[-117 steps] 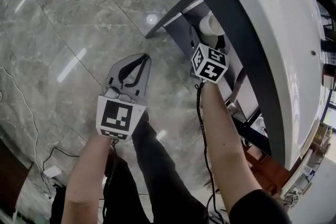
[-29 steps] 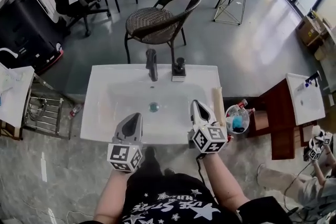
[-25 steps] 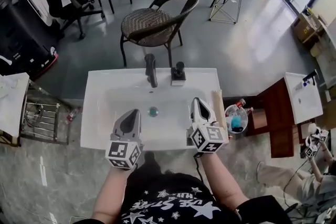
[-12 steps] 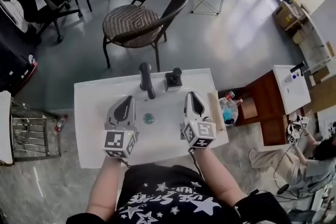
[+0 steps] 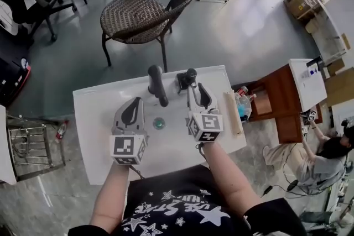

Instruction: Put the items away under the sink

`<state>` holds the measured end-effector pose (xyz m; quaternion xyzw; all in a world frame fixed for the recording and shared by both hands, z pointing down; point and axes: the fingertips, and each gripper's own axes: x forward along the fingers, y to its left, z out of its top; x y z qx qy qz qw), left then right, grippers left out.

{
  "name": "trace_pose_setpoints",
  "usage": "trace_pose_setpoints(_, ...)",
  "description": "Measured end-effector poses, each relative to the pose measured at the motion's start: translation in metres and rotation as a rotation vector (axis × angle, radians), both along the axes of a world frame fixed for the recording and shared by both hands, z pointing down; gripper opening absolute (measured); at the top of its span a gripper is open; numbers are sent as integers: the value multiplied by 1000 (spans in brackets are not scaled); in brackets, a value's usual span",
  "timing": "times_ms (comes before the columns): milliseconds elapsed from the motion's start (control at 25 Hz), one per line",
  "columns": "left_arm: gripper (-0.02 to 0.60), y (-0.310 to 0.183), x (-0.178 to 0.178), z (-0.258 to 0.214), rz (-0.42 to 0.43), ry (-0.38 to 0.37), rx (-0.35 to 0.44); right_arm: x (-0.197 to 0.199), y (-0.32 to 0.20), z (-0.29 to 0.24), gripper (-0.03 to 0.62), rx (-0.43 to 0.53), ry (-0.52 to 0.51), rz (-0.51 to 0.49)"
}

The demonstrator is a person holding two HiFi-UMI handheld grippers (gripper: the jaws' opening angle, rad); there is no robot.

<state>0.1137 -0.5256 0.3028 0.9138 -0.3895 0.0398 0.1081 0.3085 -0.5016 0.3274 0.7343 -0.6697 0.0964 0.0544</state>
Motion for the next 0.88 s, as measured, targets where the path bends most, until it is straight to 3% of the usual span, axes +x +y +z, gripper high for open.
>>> trace_pose_setpoints(120, 9, -3, 1, 4, 3, -15, -10, -1, -16, 2, 121, 7, 2, -21)
trace_pose_setpoints(880, 9, 0, 1, 10, -17, -36, -46, -1, -48, -5, 100, 21, 36, -39)
